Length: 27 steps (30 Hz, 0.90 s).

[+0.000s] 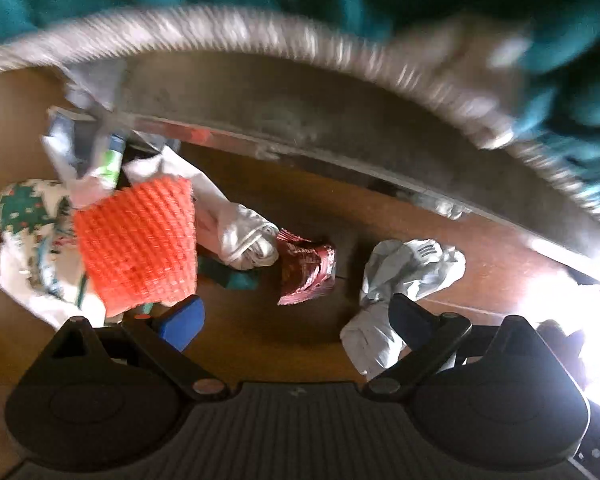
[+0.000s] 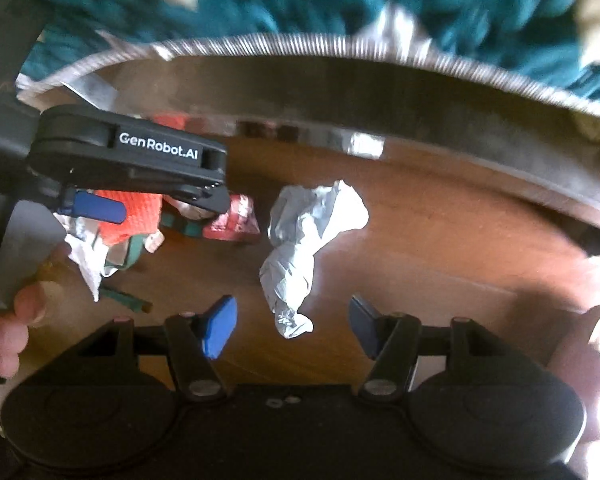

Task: Collect trash
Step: 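Grasp the brown snack wrapper with left tool while right grasps crumpled white paper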

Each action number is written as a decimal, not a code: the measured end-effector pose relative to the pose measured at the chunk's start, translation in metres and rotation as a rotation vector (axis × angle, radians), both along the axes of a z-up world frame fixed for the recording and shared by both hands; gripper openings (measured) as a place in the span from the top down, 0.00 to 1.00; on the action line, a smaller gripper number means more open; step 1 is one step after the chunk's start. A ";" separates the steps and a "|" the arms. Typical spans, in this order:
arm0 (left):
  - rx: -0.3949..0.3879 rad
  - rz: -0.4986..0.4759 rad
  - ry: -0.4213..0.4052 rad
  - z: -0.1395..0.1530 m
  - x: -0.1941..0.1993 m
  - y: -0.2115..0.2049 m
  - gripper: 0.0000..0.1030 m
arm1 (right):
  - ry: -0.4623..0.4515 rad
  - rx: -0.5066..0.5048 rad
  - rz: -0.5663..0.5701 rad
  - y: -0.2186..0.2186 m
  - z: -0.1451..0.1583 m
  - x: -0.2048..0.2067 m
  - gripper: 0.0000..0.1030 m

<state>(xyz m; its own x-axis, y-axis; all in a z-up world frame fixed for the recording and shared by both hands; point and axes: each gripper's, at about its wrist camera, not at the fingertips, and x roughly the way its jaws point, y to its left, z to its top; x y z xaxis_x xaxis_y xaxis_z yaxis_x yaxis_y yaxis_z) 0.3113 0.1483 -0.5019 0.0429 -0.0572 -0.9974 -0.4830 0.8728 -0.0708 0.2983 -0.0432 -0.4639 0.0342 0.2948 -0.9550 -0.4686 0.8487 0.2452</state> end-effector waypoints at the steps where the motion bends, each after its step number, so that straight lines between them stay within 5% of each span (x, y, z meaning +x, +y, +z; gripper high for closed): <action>1: 0.000 -0.016 0.009 -0.008 0.002 -0.002 0.04 | 0.010 0.001 0.006 0.002 -0.008 0.001 0.40; 10: -0.011 -0.054 0.010 -0.047 0.011 -0.007 0.07 | 0.046 -0.023 0.059 0.026 -0.059 0.009 0.41; 25: -0.080 0.076 0.051 -0.080 0.017 0.006 0.57 | 0.044 -0.034 0.015 0.044 -0.083 0.011 0.43; 27: -0.084 0.087 0.048 -0.081 0.015 0.009 0.60 | 0.044 -0.043 0.016 0.044 -0.085 0.011 0.53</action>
